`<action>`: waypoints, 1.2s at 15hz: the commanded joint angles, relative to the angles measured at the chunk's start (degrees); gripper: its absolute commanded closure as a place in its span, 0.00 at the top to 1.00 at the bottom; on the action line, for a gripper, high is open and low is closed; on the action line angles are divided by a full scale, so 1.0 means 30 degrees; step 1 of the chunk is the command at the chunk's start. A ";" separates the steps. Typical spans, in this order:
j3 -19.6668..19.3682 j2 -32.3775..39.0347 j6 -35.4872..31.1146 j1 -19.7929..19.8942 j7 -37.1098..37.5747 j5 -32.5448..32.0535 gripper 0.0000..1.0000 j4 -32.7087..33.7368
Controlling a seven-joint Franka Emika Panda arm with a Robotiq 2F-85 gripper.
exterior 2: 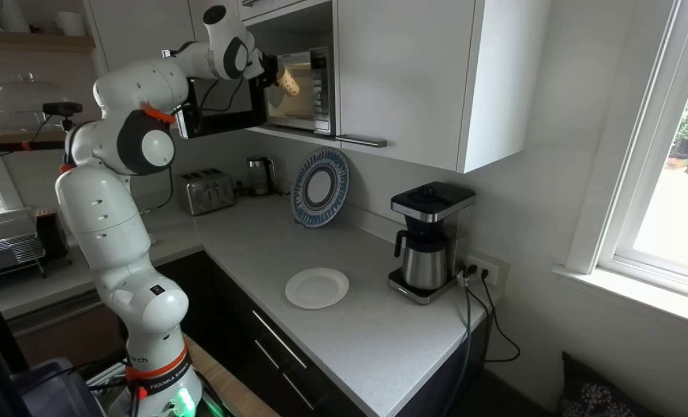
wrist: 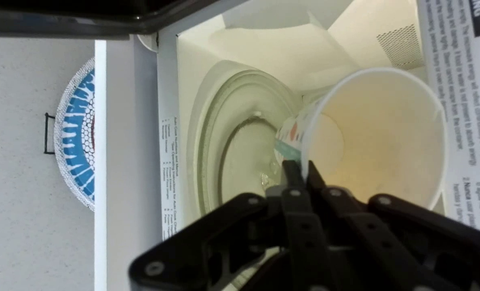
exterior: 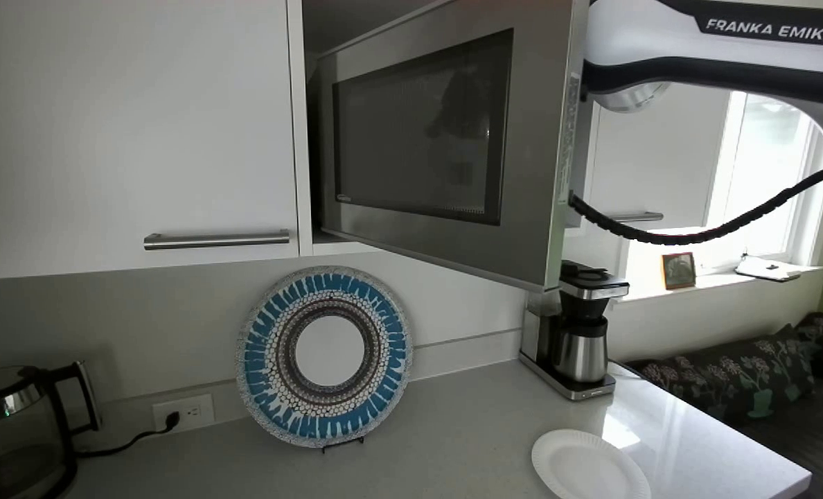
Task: Put the cup in the microwave upright
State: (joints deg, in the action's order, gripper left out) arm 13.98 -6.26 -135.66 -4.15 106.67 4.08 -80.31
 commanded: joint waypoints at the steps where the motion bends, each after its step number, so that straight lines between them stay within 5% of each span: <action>1: 0.0011 -0.0030 0.0145 0.0000 0.0047 0.0042 0.01 0.0053; 18: 0.0056 -0.1565 0.1868 -0.0158 0.2310 0.2246 0.01 -0.0647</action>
State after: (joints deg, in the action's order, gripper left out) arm 14.82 -8.25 -133.48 -4.51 111.98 7.89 -80.12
